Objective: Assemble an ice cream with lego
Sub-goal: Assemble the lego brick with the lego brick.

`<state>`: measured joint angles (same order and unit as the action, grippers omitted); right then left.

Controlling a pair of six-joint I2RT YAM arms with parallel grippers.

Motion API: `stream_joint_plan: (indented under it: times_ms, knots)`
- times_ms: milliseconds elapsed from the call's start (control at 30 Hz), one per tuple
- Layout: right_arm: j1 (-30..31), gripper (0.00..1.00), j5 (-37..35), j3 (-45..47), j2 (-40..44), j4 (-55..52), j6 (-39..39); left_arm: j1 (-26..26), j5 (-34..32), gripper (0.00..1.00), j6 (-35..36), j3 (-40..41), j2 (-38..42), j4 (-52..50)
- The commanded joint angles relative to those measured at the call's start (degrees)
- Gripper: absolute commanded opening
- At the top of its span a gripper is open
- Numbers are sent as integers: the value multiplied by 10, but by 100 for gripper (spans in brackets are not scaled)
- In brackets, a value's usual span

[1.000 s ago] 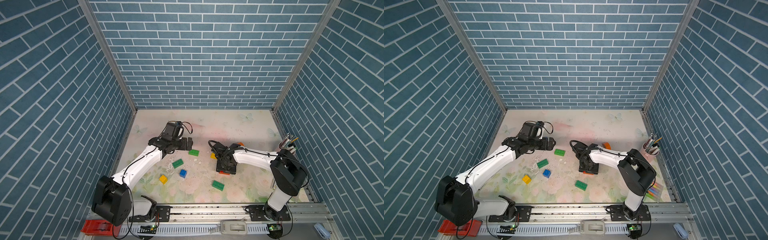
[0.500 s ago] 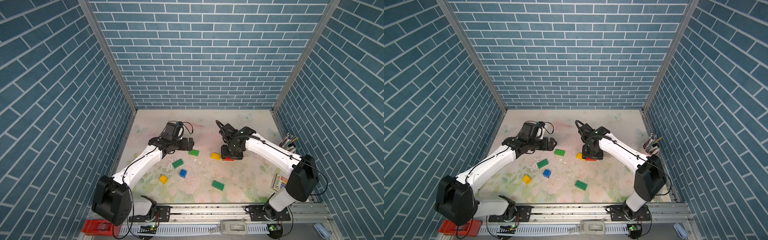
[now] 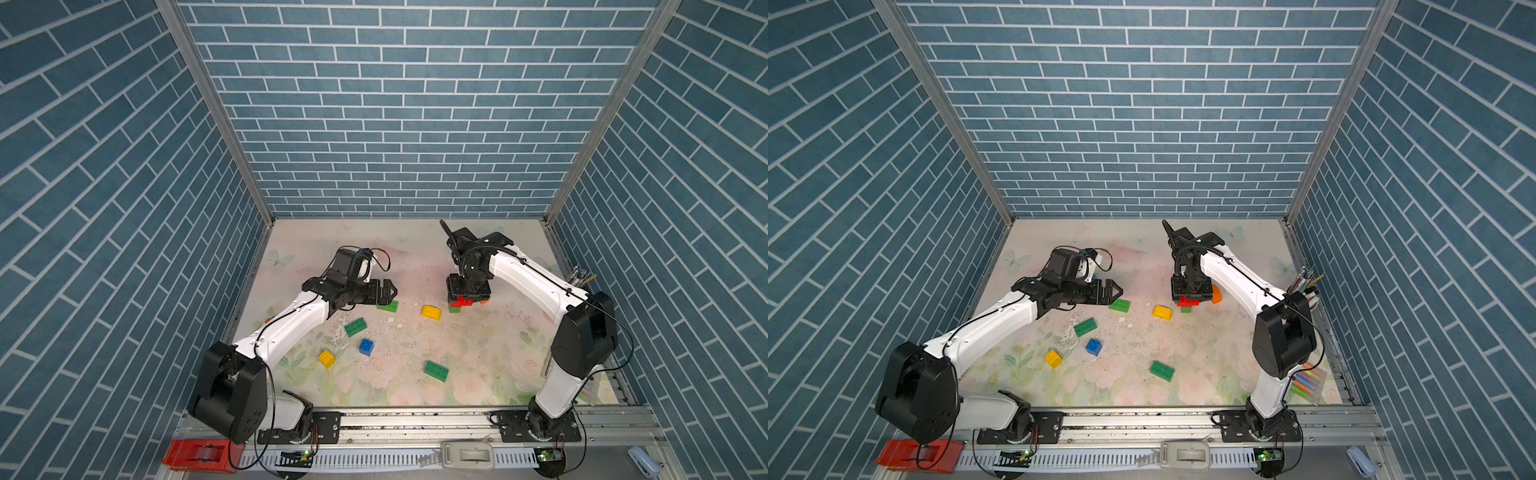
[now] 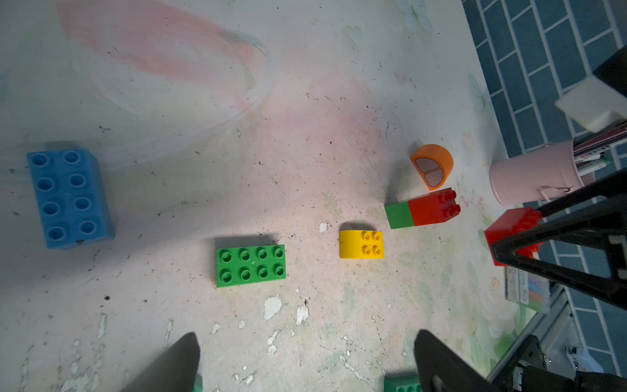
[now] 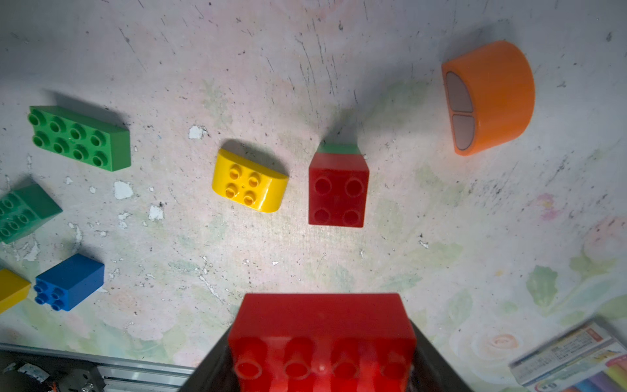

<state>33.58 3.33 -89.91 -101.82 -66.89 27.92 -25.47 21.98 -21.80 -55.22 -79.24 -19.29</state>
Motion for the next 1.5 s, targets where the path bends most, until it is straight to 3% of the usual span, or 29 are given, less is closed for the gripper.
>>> stream_joint_plan:
  times_ms: [0,667,1467]
  knots:
    - [-13,56,9,-22,-18,-11,-42,-1,29,100,-7,9,-5,22]
    - [-33,56,13,-56,-80,5,-67,-2,20,100,-3,-10,-21,8]
    - [-33,53,10,-12,-94,34,-70,-2,18,100,4,-22,-34,-2]
